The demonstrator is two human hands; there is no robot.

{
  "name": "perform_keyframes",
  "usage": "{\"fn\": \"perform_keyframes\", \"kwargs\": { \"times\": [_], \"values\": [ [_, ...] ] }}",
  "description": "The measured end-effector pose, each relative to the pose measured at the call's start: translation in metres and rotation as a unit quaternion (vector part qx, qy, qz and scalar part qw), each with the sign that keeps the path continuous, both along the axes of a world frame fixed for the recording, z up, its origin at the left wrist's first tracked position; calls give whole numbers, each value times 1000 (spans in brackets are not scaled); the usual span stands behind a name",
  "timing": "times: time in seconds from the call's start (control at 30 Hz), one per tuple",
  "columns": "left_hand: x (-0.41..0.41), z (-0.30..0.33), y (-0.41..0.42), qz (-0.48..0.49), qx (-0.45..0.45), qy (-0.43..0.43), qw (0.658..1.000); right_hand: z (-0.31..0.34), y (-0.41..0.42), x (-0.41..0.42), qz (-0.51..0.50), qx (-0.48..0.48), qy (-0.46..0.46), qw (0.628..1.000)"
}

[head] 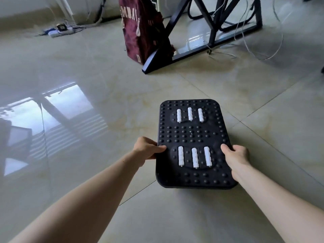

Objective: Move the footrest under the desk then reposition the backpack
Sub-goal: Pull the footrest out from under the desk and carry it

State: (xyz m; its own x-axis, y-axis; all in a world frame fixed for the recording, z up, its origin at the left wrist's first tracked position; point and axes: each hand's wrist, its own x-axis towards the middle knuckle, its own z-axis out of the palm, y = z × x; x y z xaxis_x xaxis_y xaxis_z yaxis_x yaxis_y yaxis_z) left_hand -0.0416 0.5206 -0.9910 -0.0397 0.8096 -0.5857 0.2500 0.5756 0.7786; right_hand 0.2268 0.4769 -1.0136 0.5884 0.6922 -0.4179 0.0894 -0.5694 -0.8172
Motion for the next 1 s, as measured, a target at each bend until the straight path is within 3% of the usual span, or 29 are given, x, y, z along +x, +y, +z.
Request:
{"fn": "perform_keyframes", "kwargs": {
  "times": [0.47,1.0],
  "values": [
    [-120,-5,5,112,-2,-31,993,-5,74,-117,120,1,17,993],
    [-224,-11,30,207,-36,-14,977,12,126,-235,178,-33,-2,983]
  ]
}}
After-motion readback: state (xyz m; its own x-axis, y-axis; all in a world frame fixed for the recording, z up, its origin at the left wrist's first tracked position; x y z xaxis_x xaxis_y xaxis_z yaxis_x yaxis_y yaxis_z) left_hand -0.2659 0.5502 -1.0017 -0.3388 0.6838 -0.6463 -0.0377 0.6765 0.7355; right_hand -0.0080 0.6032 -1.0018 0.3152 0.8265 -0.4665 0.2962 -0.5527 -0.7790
